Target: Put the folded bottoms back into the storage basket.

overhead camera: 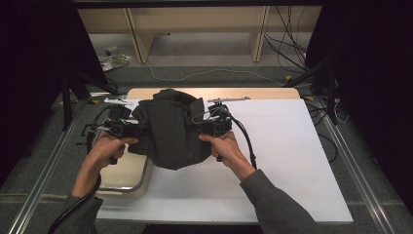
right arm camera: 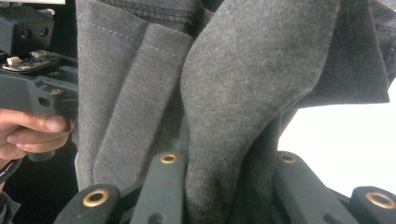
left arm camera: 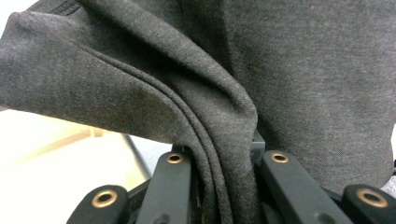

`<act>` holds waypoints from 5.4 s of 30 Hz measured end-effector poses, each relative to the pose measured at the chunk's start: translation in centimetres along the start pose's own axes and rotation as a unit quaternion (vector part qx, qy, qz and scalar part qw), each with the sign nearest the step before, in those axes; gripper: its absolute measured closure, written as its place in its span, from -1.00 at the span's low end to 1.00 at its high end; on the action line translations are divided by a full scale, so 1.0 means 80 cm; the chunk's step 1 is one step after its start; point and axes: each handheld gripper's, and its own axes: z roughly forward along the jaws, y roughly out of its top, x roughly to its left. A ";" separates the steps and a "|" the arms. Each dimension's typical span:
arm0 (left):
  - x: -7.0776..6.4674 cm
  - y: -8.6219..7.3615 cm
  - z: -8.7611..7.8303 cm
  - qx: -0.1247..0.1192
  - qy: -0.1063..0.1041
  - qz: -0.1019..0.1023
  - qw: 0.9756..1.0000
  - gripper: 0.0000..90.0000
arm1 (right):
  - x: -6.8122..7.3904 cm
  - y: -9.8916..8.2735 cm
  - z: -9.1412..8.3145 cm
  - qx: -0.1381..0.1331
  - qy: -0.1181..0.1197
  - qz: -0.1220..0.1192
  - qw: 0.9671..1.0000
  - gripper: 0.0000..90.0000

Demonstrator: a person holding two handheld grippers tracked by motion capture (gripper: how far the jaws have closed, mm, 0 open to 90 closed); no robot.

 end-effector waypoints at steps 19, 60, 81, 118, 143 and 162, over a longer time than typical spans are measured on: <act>0.049 -0.012 -0.050 -0.017 0.008 -0.028 0.999 0.75 | 0.045 0.022 0.052 0.008 0.006 -0.016 1.000 0.68; 0.110 -0.040 -0.100 -0.024 0.057 -0.074 0.995 0.75 | 0.102 0.028 0.132 0.028 0.002 -0.029 0.999 0.68; 0.138 -0.060 -0.094 0.007 0.077 -0.098 0.992 0.74 | 0.113 0.001 0.164 0.061 0.001 -0.031 0.998 0.68; 0.162 -0.079 -0.060 0.049 0.117 -0.122 0.984 0.70 | 0.114 -0.019 0.189 0.109 0.005 -0.020 0.994 0.60; 0.156 -0.074 -0.039 0.063 0.145 -0.118 0.980 0.55 | 0.111 -0.020 0.190 0.131 0.005 -0.015 0.991 0.37; 0.154 -0.072 -0.025 0.076 0.154 -0.121 0.978 0.32 | 0.112 -0.021 0.194 0.144 0.011 -0.013 0.989 0.17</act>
